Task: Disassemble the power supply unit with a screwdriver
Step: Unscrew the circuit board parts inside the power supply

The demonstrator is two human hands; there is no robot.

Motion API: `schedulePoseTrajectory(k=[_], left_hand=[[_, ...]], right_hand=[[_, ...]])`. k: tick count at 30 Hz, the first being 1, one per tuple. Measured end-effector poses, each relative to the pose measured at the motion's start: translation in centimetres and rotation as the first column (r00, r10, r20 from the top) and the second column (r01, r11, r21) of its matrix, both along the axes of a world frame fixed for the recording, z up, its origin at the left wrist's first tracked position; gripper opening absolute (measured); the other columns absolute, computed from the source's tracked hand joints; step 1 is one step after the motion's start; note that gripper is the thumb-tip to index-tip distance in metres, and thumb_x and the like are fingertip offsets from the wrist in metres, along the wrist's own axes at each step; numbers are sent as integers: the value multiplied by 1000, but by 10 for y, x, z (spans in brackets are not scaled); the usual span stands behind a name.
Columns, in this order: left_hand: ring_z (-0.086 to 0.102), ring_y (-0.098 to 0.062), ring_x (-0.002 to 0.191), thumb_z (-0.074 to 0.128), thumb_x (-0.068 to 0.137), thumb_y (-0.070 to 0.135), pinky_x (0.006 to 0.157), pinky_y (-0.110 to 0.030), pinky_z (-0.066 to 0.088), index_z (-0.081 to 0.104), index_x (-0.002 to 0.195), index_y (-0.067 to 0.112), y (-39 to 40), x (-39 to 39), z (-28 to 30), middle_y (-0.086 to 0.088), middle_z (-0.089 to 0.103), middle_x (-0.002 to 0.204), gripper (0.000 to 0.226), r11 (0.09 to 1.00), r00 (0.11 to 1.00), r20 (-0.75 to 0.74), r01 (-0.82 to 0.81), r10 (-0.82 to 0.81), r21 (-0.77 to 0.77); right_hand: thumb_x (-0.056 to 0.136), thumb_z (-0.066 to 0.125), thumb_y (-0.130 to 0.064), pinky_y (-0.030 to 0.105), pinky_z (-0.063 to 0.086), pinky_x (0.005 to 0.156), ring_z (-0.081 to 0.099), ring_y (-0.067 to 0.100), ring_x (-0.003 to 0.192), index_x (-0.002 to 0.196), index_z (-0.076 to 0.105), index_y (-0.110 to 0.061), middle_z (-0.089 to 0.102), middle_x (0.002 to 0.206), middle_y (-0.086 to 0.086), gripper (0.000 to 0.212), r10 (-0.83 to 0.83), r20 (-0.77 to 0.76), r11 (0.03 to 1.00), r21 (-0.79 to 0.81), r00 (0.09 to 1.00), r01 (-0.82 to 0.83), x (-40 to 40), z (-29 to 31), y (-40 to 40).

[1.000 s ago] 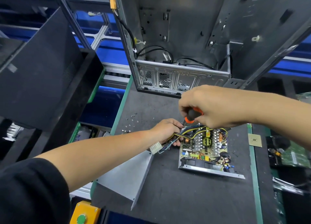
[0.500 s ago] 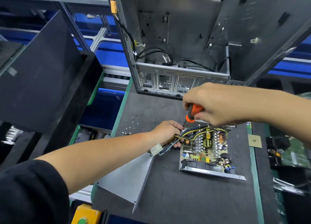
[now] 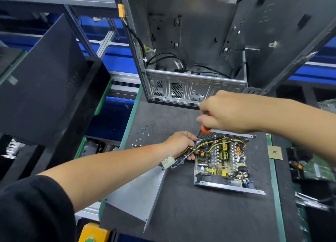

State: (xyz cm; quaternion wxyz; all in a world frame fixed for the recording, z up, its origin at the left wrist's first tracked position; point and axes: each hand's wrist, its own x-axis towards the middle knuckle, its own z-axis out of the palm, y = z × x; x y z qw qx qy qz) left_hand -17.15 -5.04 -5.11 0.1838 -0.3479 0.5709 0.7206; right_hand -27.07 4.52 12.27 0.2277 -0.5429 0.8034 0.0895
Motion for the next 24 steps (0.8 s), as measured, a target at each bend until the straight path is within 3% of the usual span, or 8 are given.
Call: schedulePoseTrajectory(k=[4, 6, 8, 11, 14, 16, 19, 24], left_hand=[[56, -18, 35, 41, 88, -10, 34, -21, 44, 52, 92, 6, 0, -1, -1, -17, 60, 61, 20, 1000, 1000, 2, -2, 2, -2], [55, -19, 35, 41, 87, -11, 34, -22, 44, 52, 92, 6, 1, -1, -2, -18, 60, 62, 20, 1000, 1000, 1, -5, 5, -6], [55, -19, 35, 41, 87, -11, 34, -21, 43, 52, 93, 5, 1, -1, -3, -18, 60, 62, 21, 1000, 1000, 0, -12, 12, -5], [55, -20, 35, 40, 87, -12, 34, -21, 43, 52, 93, 4, 1, -1, -3, -17, 60, 59, 20, 1000, 1000, -6, -20, 20, 5], [56, -20, 35, 40, 88, -11, 34, -21, 44, 52, 93, 5, 1, 0, -3, -16, 60, 58, 20, 1000, 1000, -8, -23, 23, 12], [56, -20, 35, 41, 88, -11, 34, -22, 44, 51, 93, 5, 1, 0, -3, -17, 60, 59, 19, 1000, 1000, -7, -23, 23, 13], [56, -19, 35, 41, 88, -11, 34, -22, 44, 52, 93, 5, 2, 0, -4, -16, 60, 59, 19, 1000, 1000, -2, -20, 20, 13], [56, -20, 35, 41, 88, -10, 33, -21, 44, 51, 92, 6, 2, -1, -5, -15, 60, 57, 19, 999, 1000, 0, -30, 30, 17]], right_hand=[[99, 49, -36, 39, 50, 81, 55, 20, 92, 107, 54, -16, 56, 94, 0, 22, 199, 21, 977, 78, 980, -200, 3, 3, 1], [94, 54, -23, 38, 50, 83, 51, 17, 94, 104, 53, -18, 53, 100, -6, 11, 295, 29, 949, 108, 955, -296, 3, 4, 4], [83, 58, -10, 34, 49, 79, 48, 15, 90, 98, 52, -23, 39, 92, -13, 20, 373, 24, 914, 164, 928, -371, 3, 7, 4], [78, 58, -8, 36, 48, 79, 47, 15, 93, 91, 51, -28, 29, 85, -16, 25, 450, -6, 874, 209, 893, -439, 1, 10, 5], [91, 54, -30, 36, 46, 74, 47, 15, 84, 94, 47, -28, 35, 89, -12, 8, 340, -12, 930, 157, 940, -334, 1, 5, 9], [100, 36, -44, 36, 41, 67, 43, 17, 71, 91, 39, -26, 38, 83, -5, 21, 201, -46, 971, 145, 979, -192, 1, 0, 9], [103, 36, -34, 33, 35, 53, 42, 15, 61, 91, 38, -20, 36, 73, -3, 18, 130, -109, 988, 91, 986, -121, 1, -8, 5], [93, 56, -30, 37, 50, 73, 54, 20, 83, 93, 48, -23, 54, 88, -1, 10, 232, -36, 973, 16, 972, -232, 1, -4, 3]])
